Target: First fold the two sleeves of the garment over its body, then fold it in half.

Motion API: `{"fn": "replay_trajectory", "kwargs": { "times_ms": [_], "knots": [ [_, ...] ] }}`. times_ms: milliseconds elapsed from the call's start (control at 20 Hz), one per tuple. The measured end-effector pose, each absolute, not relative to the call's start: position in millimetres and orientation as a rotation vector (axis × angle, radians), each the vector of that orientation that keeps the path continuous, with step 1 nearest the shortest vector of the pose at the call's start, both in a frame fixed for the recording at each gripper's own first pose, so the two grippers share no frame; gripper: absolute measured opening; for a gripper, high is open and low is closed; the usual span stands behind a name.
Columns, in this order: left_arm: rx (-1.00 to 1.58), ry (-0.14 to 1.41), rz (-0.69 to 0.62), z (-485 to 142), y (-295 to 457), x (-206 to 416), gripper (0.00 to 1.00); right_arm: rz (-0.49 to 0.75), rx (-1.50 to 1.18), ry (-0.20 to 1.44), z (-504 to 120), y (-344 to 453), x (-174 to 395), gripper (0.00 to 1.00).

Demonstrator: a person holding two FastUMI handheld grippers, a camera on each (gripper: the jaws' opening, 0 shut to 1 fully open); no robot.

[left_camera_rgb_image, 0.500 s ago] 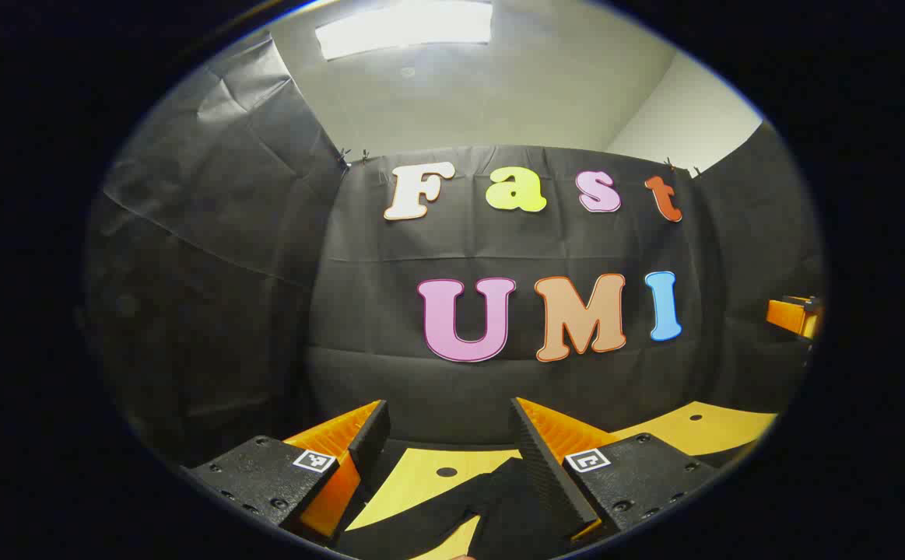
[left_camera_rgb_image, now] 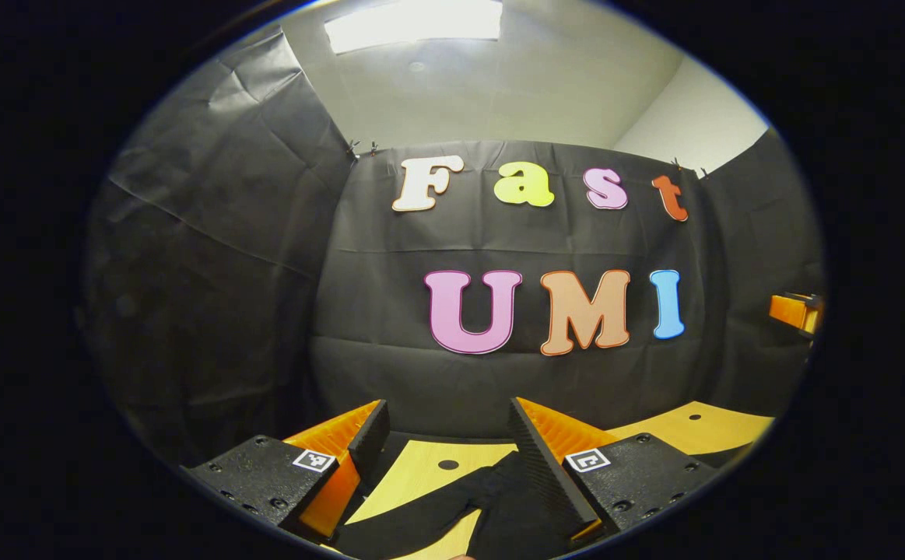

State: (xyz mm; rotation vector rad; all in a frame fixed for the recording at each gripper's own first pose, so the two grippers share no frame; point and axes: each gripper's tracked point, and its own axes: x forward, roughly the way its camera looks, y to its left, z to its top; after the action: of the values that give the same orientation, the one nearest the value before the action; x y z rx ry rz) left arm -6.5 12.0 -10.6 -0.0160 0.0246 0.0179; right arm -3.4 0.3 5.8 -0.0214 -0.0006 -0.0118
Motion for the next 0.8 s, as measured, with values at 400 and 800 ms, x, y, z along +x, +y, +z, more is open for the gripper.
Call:
{"fn": "replay_trajectory", "kwargs": {
  "times_ms": [400, 800],
  "knots": [
    [-0.012, 0.023, 0.024, -10.9, 15.8, -2.6, 0.92, -0.021, -0.028, -0.002, 6.3, -0.5, 0.8, 0.99],
    [-0.014, 0.023, 0.012, -12.2, 11.8, 1.3, 0.89, -0.040, -0.031, -0.008, 4.6, -6.0, -0.2, 0.94]
  ]
}}
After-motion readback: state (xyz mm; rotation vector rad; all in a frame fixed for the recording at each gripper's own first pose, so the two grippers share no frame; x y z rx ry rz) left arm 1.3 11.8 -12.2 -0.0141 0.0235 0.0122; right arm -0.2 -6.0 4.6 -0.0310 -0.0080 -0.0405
